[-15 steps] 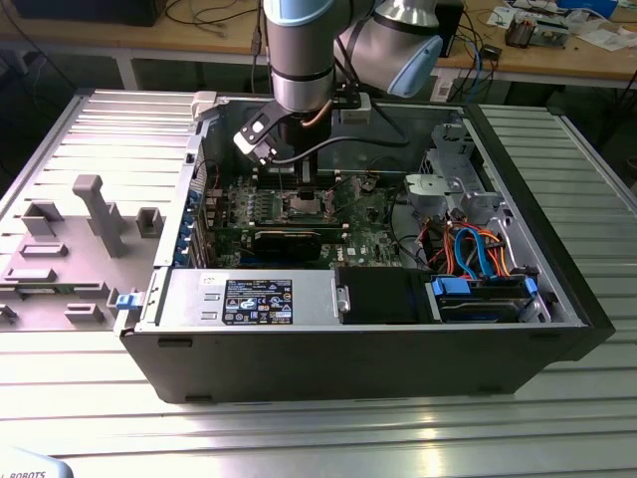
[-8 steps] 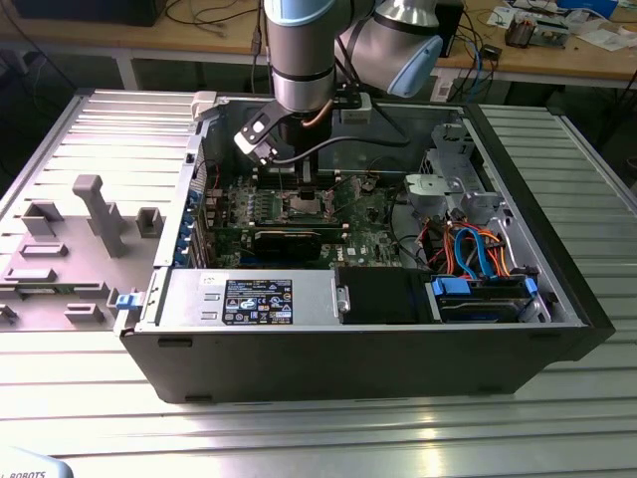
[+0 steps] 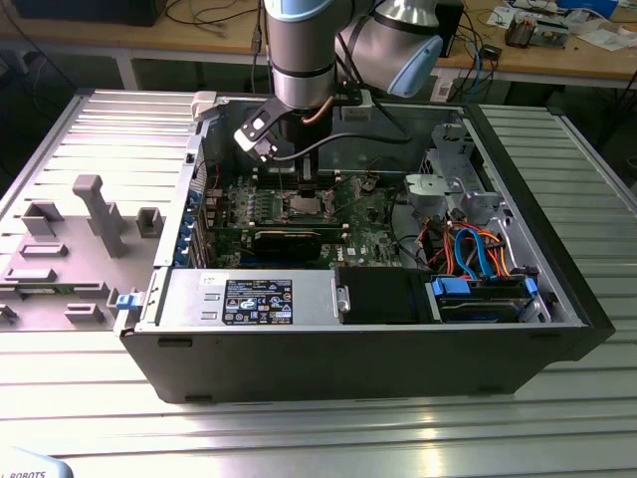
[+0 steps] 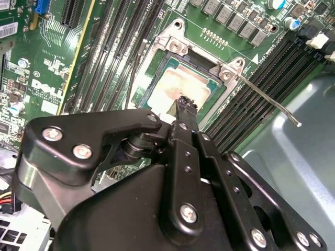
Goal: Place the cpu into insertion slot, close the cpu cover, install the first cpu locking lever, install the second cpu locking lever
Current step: 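Close the cpu cover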
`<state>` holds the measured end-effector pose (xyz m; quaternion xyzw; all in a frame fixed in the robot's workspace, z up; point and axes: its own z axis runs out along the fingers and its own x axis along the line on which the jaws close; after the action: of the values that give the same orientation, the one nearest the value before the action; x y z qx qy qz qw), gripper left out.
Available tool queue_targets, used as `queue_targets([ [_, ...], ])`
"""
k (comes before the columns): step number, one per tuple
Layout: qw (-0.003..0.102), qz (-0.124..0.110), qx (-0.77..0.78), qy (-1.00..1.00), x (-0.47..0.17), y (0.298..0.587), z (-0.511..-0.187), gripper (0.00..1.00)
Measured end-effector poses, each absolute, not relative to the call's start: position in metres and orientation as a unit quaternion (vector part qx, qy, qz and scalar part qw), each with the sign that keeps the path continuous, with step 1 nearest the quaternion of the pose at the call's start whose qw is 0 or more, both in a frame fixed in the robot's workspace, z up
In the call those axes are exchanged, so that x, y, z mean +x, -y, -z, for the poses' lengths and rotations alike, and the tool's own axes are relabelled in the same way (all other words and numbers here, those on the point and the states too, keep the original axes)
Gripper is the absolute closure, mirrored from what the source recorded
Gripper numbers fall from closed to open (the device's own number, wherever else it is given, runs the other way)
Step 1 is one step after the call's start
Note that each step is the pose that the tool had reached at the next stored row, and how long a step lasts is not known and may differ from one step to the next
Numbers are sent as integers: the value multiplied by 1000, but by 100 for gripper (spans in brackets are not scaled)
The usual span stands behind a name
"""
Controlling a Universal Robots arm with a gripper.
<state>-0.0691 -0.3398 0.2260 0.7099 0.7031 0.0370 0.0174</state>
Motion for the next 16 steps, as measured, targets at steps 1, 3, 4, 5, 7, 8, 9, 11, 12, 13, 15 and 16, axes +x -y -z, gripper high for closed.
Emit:
queue_targets([
  [1, 17, -37, 710, -703, -69, 340, -226, 89],
  [3, 17, -37, 710, -703, -69, 340, -226, 89],
  [4, 17, -37, 710, -703, -69, 340, -226, 89],
  [5, 17, -37, 710, -703, -69, 340, -226, 89],
  [7, 17, -37, 710, -703, -69, 340, -226, 89],
  [8, 17, -37, 710, -703, -69, 340, -226, 89],
  [9, 17, -36, 710, -703, -69, 340, -226, 89],
  [11, 12, -32, 710, -703, -68, 340, -226, 89],
  [12, 10, -30, 710, -703, -68, 340, -226, 89],
  [13, 10, -30, 710, -703, -67, 340, -226, 89],
  [15, 9, -30, 710, -703, -67, 340, -226, 89],
  [16, 9, -30, 710, -703, -67, 340, -226, 89],
])
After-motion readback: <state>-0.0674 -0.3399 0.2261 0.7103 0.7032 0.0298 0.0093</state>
